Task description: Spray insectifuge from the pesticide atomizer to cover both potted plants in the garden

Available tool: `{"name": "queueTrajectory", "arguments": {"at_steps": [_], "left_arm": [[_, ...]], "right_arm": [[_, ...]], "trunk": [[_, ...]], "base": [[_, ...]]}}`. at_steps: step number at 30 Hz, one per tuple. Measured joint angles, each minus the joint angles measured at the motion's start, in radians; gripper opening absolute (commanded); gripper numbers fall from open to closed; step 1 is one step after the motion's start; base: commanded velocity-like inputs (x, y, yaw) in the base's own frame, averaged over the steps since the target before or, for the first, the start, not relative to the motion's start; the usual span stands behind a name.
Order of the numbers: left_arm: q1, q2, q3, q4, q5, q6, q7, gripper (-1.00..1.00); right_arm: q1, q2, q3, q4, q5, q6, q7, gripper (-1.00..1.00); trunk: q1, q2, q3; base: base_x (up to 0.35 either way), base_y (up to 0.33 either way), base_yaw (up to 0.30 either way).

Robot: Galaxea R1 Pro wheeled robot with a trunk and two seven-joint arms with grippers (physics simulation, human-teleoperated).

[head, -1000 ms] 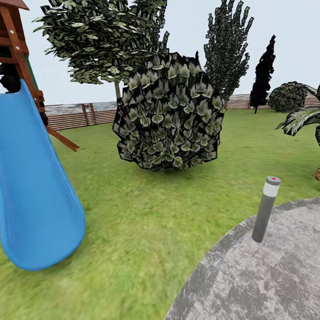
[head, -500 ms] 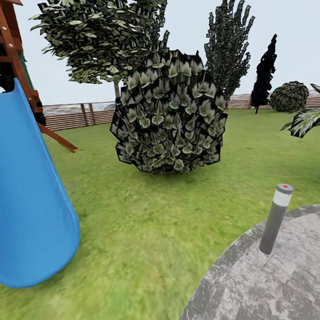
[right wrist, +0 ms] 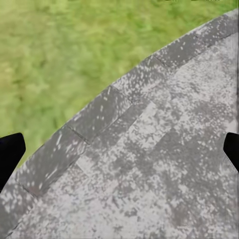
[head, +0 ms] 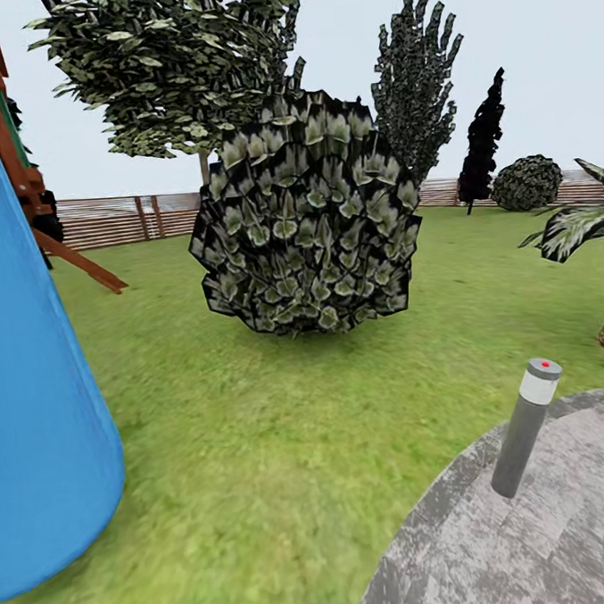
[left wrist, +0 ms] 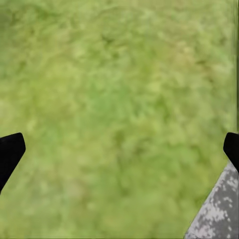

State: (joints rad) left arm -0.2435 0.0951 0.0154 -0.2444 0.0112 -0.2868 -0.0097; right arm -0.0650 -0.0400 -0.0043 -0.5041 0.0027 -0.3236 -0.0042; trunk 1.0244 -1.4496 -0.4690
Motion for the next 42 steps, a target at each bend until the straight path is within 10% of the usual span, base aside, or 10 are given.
{"name": "queueTrajectory", "arguments": {"at_steps": [42], "left_arm": [[0.000, 0.001, 0.000, -0.002, -0.001, 0.000, 0.000, 1.00]], "right_arm": [[0.000, 0.000, 0.004, 0.000, 0.000, 0.000, 0.000, 1.00]], "trunk": [[0.001, 0.000, 0.000]], "base": [[0.200, 0.114, -0.066]]}}
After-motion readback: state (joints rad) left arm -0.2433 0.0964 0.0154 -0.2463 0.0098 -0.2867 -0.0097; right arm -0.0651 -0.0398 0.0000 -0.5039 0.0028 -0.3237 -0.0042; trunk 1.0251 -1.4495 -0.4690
